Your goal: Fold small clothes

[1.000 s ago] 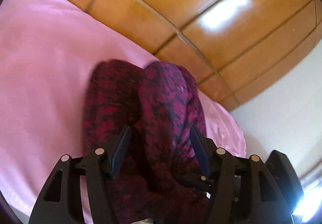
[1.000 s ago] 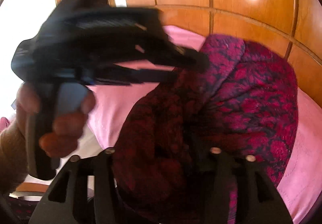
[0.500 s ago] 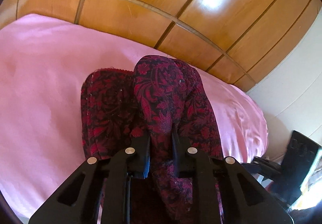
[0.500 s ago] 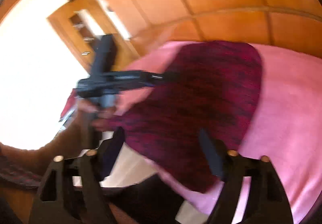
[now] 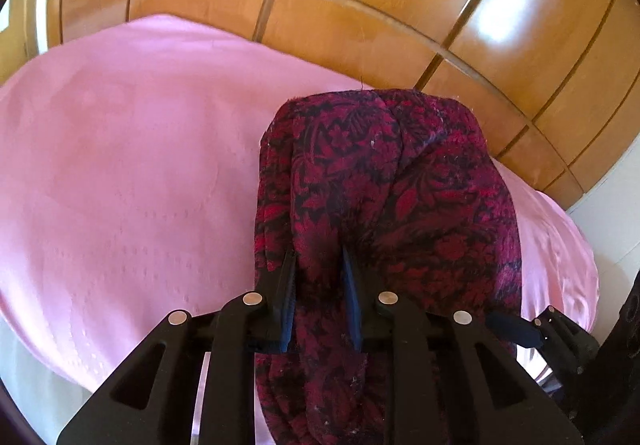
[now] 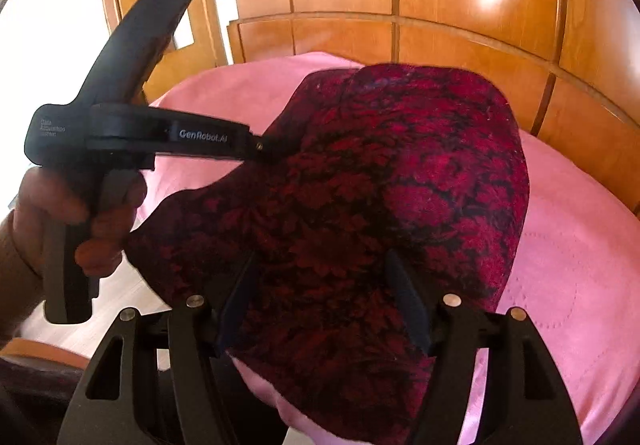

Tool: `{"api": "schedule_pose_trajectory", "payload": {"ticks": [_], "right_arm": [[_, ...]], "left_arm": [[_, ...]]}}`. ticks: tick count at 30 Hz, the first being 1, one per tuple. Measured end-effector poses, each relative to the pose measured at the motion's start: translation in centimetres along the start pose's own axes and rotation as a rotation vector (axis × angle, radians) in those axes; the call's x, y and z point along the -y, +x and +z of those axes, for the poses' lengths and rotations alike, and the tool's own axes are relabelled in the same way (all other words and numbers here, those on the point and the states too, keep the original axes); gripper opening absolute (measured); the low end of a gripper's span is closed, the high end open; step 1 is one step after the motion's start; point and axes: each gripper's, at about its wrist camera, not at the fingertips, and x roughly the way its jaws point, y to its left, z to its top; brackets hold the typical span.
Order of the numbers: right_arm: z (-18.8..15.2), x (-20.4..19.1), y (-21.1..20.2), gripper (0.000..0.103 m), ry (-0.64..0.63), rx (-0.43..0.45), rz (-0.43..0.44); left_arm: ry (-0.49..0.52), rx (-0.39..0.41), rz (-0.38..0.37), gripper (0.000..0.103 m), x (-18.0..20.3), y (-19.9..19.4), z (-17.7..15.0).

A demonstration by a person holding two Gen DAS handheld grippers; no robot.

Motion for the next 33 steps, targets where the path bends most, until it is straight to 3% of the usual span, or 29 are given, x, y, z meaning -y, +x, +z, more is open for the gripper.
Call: {"api": "schedule_pose_trajectory", "payload": {"ticks": [3,6,10,16,21,27,33], "right_arm": [[2.0,2.2,-1.4,0.072,0.105,-0.003,0.141],[4.6,5.1,-2.5,0.073,0.217,0.052,0.181],[8.7,8.6,-0.2,0.073,0.317,0.054,0.114],[13.3,11.6,6.4,0.071,0.355,-0.056,0.027],[11.9,10.9,10.9,0.073,0.295,-0.153,-0.063],[12.3,10.8,10.8,0.074,0.286,-0.135,-0.074],[11.5,10.1,8.9,0.082,0.300,-0.073,-0.064]], "left_arm": [[0.045,0.024,0.031,0.021,0.8,-0.4,-0.1],[0.063,0.042,0.037,0.021,1.1,-0.7,-0.1],[0.073,0.054,0.038,0.021,0.8,-1.0,-0.2],[0.080,0.071,0.053,0.021,0.8,-0.9,-0.8],[0.092,0.077,0.083,0.021,1.0,-0.3,-1.2],[0.072,0.094,0.091,0.021,1.0,-0.9,-1.4],[0.080,0.122,0.144,0.023,1.4,-2.0,-2.1]]}}
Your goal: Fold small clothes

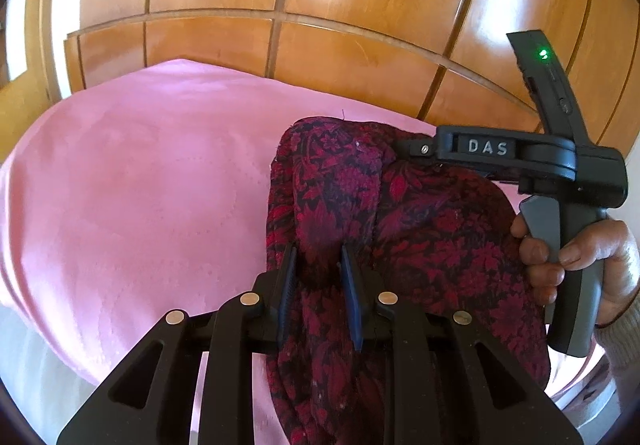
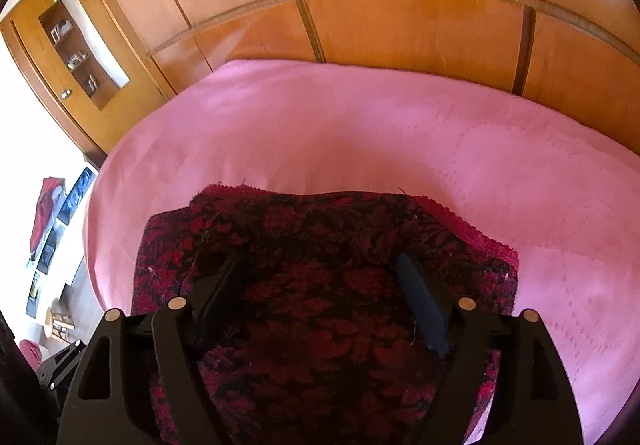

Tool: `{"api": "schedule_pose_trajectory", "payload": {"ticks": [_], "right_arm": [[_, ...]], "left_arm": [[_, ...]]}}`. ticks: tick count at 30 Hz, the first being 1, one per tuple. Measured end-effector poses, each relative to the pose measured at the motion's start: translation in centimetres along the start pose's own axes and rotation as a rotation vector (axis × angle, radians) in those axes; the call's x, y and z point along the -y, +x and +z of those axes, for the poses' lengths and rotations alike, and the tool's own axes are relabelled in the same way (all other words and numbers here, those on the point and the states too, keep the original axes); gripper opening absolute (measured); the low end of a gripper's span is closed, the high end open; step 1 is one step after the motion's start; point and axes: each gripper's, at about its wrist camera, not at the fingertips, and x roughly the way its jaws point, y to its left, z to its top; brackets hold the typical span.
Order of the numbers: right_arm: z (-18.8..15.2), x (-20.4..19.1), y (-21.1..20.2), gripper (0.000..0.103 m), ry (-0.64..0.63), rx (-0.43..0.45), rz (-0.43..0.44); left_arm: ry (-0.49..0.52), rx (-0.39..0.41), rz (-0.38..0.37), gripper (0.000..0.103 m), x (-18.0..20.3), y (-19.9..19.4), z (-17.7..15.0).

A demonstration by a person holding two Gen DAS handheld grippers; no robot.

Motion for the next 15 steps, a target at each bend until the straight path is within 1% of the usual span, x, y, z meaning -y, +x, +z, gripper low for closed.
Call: {"api": "schedule_pose_trajectory", "payload": {"ticks": [1,2,6,9,12,14,15], "right_arm": [[0.0,-0.1,-0.3,0.084,0.000,0.009,0.003],[-0.1,-0.1,-0.6,0.085,0.001,0.022,0.005],[-0.2,0.2,-1.9,0.089,0.016,0.055,0.015],[-0.5,0.6,-3.1,0.092,0.039,0.081,0.031],[-1.1,1.3,-4.8,0.095,0.067,0.113,0.056],[-1.7,2.1,-6.1,0.098,0.084,0.133,0.071],[-2.3,3.0,-6.9,0.100,0.105,0.144,0.087]], "left_arm": [[0.002,0.004,0.019,0.032,0.1,-0.2,-0.1],[0.002,0.011,0.038,0.035,0.1,-0.5,-0.3],[-0.010,0.012,0.059,0.046,-0.1,-1.1,-0.7],[-0.006,0.006,0.066,0.046,-0.2,-1.2,-0.8],[-0.001,0.003,0.081,0.053,-0.4,-1.1,-1.0],[-0.009,-0.006,0.068,0.055,-0.8,-0.9,-1.2],[-0.014,-0.009,0.064,0.059,-1.1,-0.7,-1.1]]}}
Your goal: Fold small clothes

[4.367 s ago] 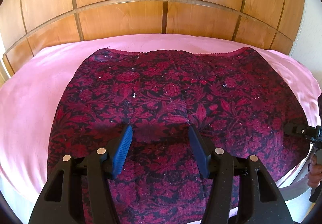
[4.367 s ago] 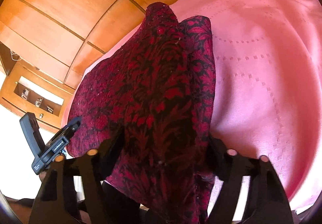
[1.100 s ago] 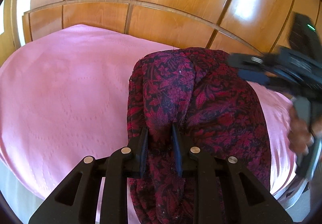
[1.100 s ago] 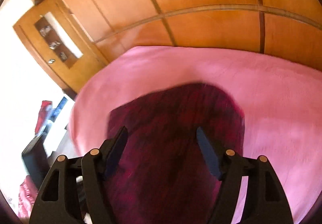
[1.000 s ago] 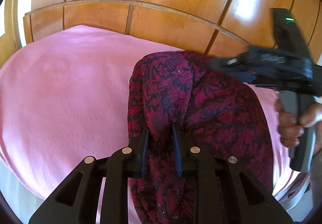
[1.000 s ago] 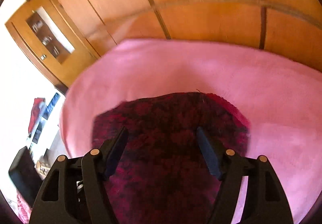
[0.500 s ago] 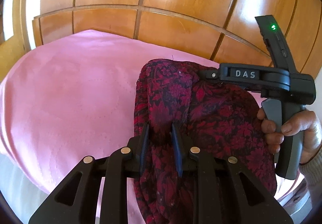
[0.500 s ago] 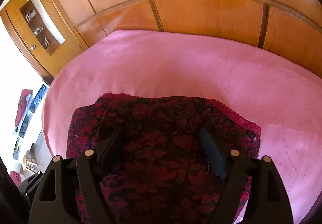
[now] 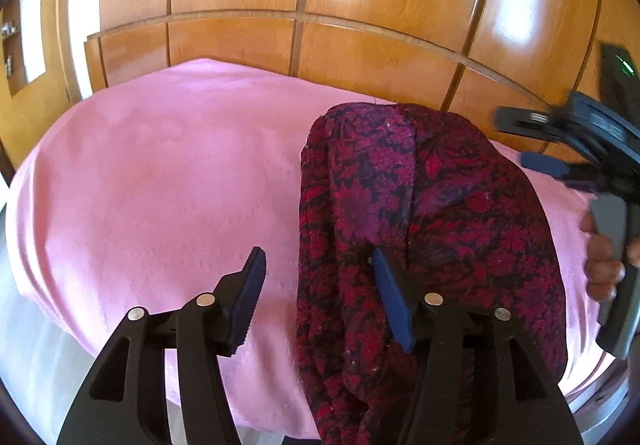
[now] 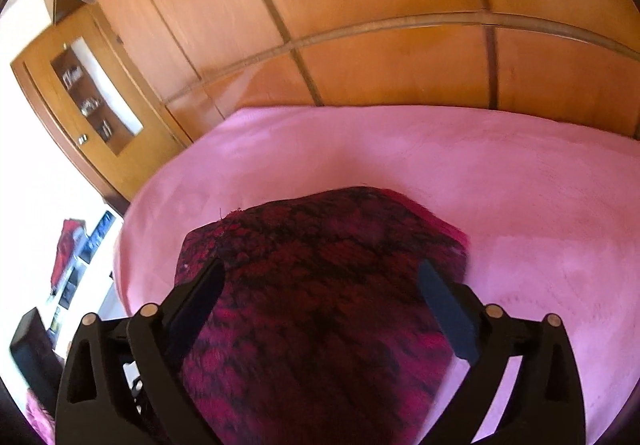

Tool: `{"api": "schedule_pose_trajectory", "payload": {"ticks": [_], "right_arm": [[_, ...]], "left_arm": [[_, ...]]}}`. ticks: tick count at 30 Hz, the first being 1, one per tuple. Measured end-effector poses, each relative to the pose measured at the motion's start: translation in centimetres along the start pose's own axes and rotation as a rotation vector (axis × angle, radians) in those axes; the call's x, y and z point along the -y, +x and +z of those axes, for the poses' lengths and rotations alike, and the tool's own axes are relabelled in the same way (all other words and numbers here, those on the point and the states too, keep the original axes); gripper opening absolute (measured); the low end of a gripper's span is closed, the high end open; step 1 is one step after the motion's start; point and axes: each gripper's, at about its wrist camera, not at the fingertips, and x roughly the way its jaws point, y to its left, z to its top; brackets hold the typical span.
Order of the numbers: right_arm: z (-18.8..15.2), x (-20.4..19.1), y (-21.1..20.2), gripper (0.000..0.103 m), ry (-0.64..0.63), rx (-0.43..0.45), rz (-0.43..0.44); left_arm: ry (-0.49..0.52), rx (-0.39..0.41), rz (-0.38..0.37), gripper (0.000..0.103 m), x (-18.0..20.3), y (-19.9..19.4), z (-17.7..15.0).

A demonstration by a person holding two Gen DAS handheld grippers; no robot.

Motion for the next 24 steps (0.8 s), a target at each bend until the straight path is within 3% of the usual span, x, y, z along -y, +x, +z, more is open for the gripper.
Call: {"api": "schedule_pose_trajectory", "payload": {"ticks": [6,10,13,19,24], "right_arm": [[-4.0,4.9,-1.5,0.100,0.149,-0.070,0.125],[-7.0,7.8,-0.8,0.101,0.287,-0.115,0.217],[-8.3,9.0,0.1,0.101,0.378,-0.127,0.336],[-8.0,8.3,3.1,0.101,0.378,-0.186,0.474],[-6.7,6.3,5.3,0.101,0.320,-0.215,0.471]], "left_arm": [[-0.051,-0.030,-0.094,0.068,-2.3,1.4,-0.1],[-0.092,-0.054,-0.192,0.068,-3.8,2.3,-0.3],[-0.112,-0.067,-0.251,0.068,-4.5,3.0,-0.4],[-0.182,-0.093,-0.373,0.068,-6.0,4.4,-0.8],[-0.282,-0.126,-0.477,0.067,-7.4,5.8,-1.4]]}}
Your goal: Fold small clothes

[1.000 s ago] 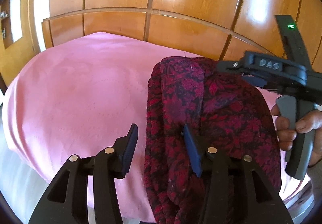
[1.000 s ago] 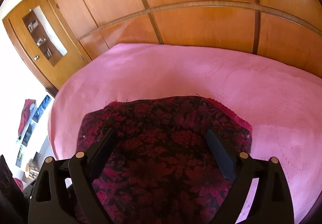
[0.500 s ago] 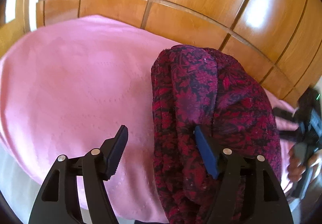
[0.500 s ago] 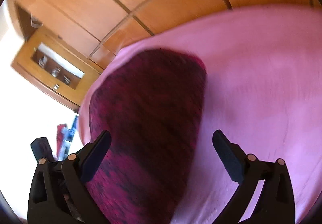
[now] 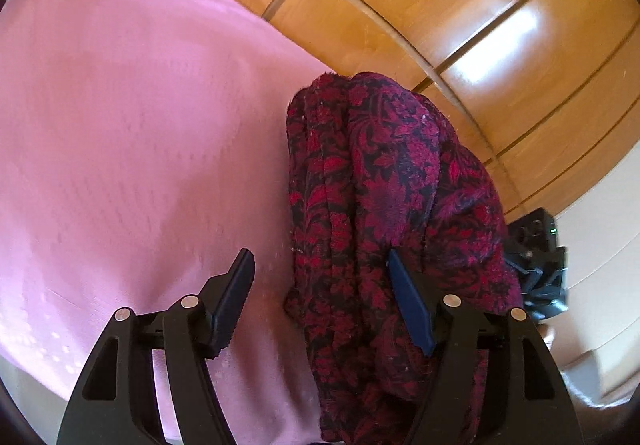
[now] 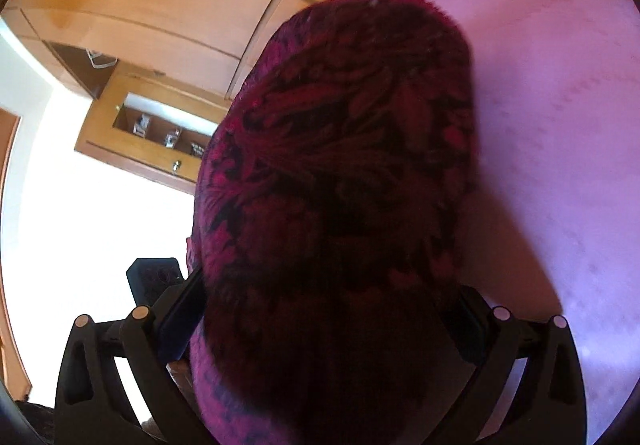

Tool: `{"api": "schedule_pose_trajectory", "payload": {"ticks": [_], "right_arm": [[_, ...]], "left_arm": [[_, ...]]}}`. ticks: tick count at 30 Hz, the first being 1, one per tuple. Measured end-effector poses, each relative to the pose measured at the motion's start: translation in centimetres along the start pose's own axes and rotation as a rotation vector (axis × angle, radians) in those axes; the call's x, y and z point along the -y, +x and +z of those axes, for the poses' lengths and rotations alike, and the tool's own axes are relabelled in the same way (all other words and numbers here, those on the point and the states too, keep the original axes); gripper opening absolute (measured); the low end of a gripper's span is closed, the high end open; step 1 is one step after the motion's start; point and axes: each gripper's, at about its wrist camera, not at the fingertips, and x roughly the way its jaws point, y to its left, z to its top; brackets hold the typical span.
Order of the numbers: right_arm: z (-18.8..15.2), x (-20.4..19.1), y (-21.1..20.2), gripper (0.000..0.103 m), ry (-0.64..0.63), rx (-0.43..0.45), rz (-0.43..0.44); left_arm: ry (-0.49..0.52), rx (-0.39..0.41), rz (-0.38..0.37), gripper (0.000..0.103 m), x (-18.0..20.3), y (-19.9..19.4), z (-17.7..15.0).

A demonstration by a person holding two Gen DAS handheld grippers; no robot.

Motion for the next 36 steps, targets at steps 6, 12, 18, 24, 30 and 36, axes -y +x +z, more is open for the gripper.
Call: {"api": "schedule_pose_trajectory", "payload": {"ticks": [6,12,18,24,30,36], "right_arm": [[0.0,-2.3,-1.0,0.078,-0.051,0.029,-0.034],[-1.5,-5.0,-6.7,0.073,-0.113,0.165,-0.043],[-1.9,-3.7,-17.3,0.073,-0.109,0.377,-0.117],[-3.5,2.4,-28.0,0.073,0.035,0.601,-0.240],[-6.5,10.0,-31.9,0.082,0.223,0.636,-0.428],[-9.3,8.0,-33.0,0.094,0.229,0.722,-0.585]], "left_arm": [[-0.052,-0.014,-0.157,0.054,0.5,0.1,-0.3],[0.038,-0.067,-0.235,0.053,6.2,2.7,0.7],[0.219,-0.164,-0.331,0.053,17.9,11.0,2.9],[0.424,-0.280,-0.324,0.051,30.5,20.3,2.2],[0.732,-0.340,-0.061,0.048,38.2,27.5,-3.6],[0.720,-0.277,-0.022,0.048,38.1,25.9,-4.8]]}}
